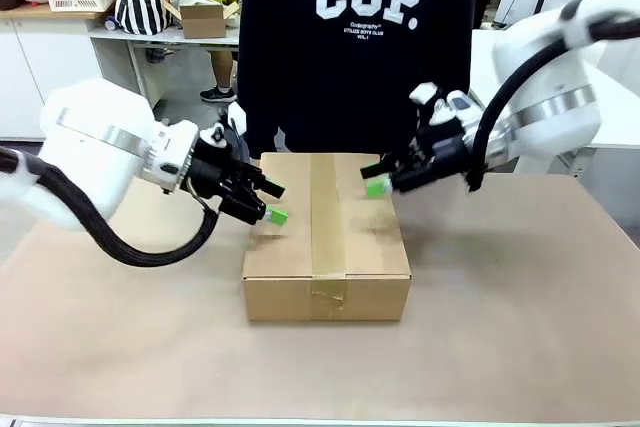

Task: Pack the gift set into the box.
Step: Press and hold the closed box until the human finishes sealing it.

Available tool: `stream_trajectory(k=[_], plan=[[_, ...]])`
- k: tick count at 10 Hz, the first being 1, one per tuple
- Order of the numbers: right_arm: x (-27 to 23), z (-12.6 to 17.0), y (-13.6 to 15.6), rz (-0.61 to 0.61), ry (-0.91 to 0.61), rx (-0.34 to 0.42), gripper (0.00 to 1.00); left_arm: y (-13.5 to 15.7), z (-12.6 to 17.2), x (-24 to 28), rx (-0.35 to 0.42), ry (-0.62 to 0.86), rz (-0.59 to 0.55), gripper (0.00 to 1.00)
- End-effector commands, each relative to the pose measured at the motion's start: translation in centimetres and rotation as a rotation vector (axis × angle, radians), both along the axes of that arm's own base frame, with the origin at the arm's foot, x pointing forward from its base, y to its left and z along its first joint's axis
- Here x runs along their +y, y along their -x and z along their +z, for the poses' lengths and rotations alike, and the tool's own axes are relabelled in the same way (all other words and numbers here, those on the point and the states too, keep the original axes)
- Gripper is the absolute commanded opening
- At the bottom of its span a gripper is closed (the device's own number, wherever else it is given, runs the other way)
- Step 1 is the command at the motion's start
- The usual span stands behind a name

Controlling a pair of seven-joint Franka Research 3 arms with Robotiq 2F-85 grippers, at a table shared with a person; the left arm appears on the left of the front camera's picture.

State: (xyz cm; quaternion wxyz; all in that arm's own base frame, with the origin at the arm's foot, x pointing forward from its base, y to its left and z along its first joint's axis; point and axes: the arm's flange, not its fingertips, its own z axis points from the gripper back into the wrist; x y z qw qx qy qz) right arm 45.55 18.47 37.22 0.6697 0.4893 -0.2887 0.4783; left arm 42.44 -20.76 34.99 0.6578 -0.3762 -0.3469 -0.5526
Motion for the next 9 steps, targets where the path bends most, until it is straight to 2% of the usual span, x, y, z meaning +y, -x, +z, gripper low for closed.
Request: stream_trajectory(k=[1, 2, 3, 5, 6, 8, 9], plan=[[-0.4, 6.0, 1.1, -0.176, -0.025, 0.23, 1.0, 2.3, 6.1, 2.5, 0.293, -0.006, 0.037, 1.0], [-0.7, 7.4, 2.0, -0.159, -0.001, 0.265, 1.0, 3.1, 8.2, 3.6, 0.334, 0.062, 0.028, 1.0], [-1.0, 8.3, 3.3, -0.075, 0.019, 0.283, 1.0, 4.3, 10.1, 4.7, 0.342, 0.21, -0.016, 1.0], [-2.0, 6.9, 3.9, -0.092, 0.144, 0.224, 1.0, 6.4, 12.7, 6.7, 0.28, 0.515, -0.058, 1.0], [-0.8, 8.8, 2.8, -0.127, 0.034, 0.263, 1.0, 4.7, 11.2, 4.1, 0.323, 0.2, -0.057, 1.0], [-0.8, 8.8, 2.8, -0.127, 0.034, 0.263, 1.0, 4.7, 11.2, 4.1, 0.323, 0.2, -0.057, 1.0], [-1.3, 8.3, 3.5, -0.115, 0.079, 0.254, 1.0, 5.5, 13.2, 5.4, 0.313, 0.308, -0.072, 1.0]])
